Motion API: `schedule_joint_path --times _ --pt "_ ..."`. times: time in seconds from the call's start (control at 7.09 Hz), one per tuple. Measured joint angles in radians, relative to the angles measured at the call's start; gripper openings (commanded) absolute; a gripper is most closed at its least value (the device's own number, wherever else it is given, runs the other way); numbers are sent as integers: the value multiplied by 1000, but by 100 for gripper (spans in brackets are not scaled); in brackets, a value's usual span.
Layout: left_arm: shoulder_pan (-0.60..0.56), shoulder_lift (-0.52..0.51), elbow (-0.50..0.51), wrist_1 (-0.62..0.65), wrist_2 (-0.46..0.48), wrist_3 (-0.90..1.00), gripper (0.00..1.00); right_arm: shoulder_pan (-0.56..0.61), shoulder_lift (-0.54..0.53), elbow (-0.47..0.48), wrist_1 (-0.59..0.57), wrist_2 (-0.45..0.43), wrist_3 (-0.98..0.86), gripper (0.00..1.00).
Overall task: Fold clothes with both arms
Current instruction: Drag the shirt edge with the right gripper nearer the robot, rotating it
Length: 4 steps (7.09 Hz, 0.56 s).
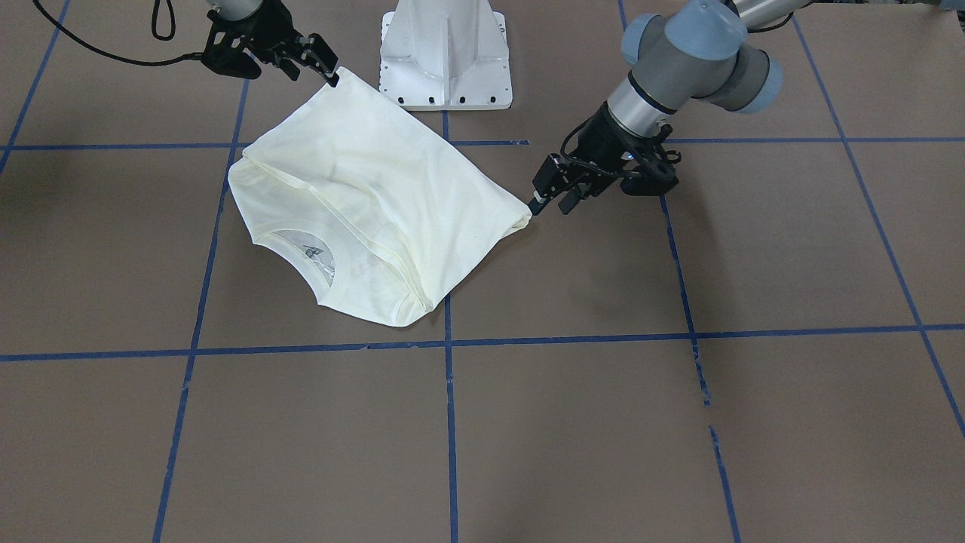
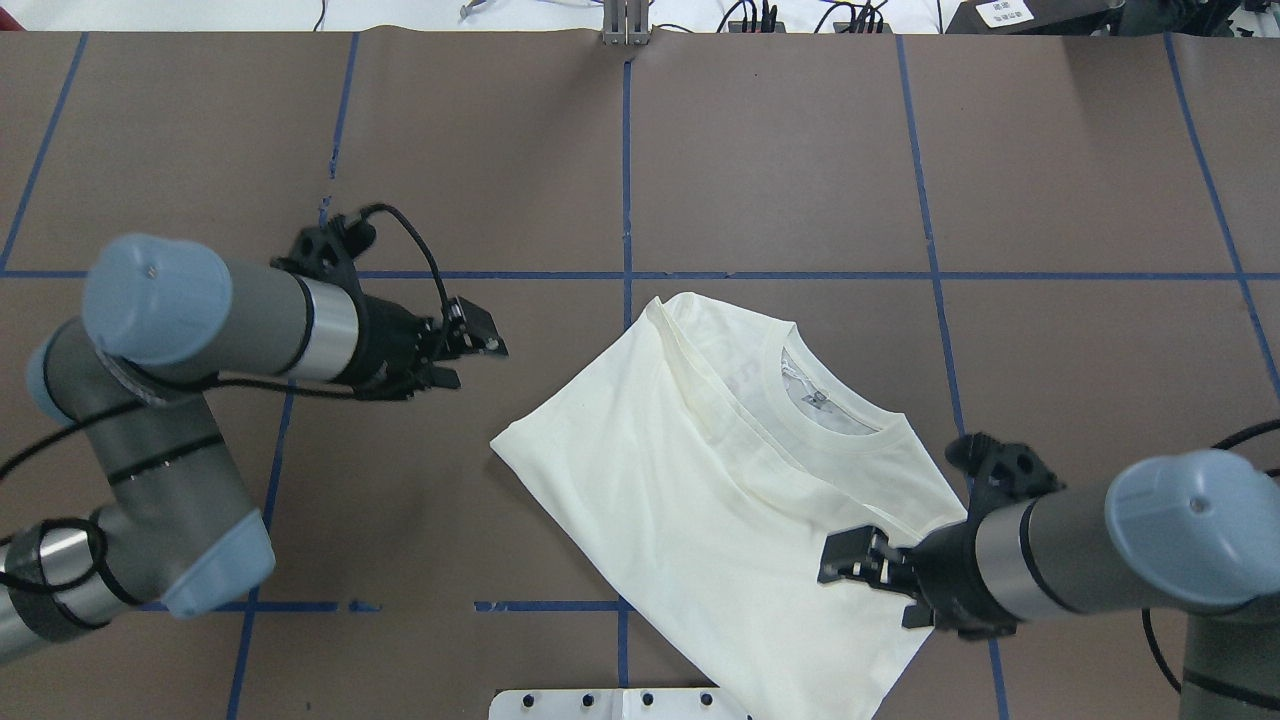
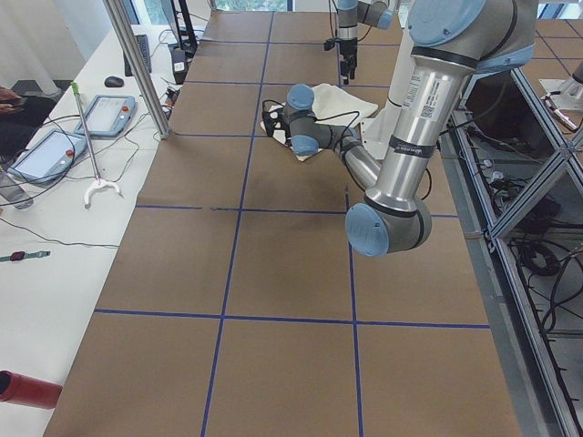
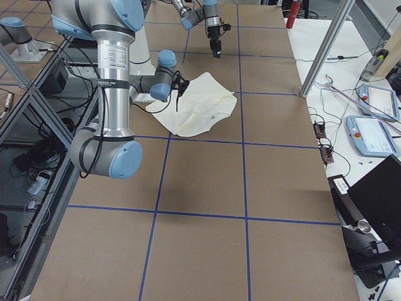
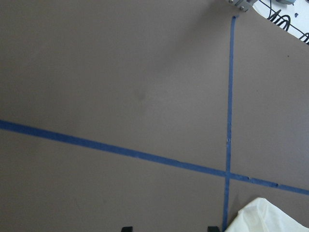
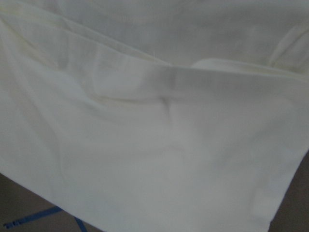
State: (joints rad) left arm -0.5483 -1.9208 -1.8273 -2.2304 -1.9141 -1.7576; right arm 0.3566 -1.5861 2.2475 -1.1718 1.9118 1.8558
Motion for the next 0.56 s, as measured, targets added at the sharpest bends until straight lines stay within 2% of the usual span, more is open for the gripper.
schedule_joint_path --times 0.28,0.56 --pt "136 -15 51 0 84 -50 68 162 45 -75 3 -54 -93 100" --pt "179 -23 77 1 112 -83 60 199 81 -122 4 -100 -118 100"
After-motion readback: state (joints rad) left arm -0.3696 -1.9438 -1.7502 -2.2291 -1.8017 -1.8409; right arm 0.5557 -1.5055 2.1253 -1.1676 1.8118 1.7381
